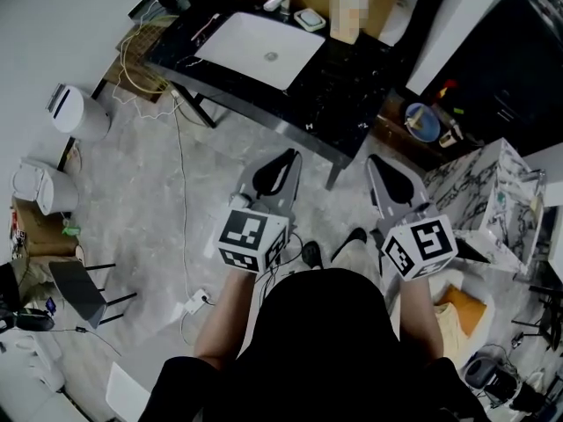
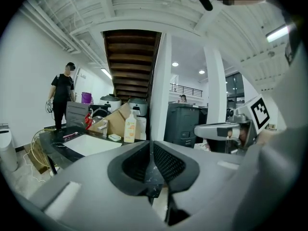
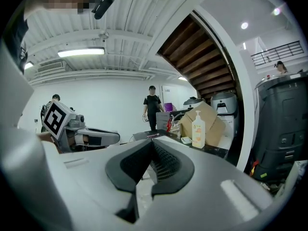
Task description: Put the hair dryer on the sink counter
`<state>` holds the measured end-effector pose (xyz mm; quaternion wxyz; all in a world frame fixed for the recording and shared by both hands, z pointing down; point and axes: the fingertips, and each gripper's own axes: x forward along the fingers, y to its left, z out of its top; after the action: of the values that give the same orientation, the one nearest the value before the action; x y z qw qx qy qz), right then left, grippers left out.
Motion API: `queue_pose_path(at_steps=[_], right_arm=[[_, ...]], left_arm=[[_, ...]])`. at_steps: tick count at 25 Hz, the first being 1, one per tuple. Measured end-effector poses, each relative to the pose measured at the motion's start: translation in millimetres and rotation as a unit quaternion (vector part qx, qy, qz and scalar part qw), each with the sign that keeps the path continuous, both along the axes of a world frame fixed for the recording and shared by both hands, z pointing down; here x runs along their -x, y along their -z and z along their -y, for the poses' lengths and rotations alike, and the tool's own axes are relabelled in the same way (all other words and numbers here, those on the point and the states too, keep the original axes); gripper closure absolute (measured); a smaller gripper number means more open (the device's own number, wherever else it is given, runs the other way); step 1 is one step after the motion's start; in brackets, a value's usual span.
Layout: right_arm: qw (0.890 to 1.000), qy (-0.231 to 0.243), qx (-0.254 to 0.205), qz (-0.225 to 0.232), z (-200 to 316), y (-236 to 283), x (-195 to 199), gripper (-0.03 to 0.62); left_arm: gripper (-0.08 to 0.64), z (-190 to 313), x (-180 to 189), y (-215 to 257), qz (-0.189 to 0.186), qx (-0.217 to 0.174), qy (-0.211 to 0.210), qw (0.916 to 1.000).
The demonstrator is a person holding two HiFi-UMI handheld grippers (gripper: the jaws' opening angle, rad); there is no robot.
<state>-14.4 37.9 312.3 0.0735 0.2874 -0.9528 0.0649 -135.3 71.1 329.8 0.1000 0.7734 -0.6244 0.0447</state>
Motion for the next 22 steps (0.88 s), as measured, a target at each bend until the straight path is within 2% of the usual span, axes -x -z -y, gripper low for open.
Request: queue_pose_path(at_steps=[6, 12, 22], right_arm=[[1.000, -0.010, -0.013, -0.001, -3.1, 11.8, -10.1, 0.583], [1.000, -0.017, -0.022, -0.006, -3.6, 17.4, -21.8, 0.584], [0.999, -0.022, -0.028, -0.005, -8.2, 18.6, -37.7, 0.584]], left_arm=[[0.549, -7.5, -6.4, 10.4, -0.002, -0.011, -0.004, 0.9999], [0.560, -7.2, -2.1, 23.2, -0.001, -0.034, 0.012, 0.9993], [0.560, -7.4, -20.3, 27.4, 0.000, -0.042, -0.001, 0.9991]])
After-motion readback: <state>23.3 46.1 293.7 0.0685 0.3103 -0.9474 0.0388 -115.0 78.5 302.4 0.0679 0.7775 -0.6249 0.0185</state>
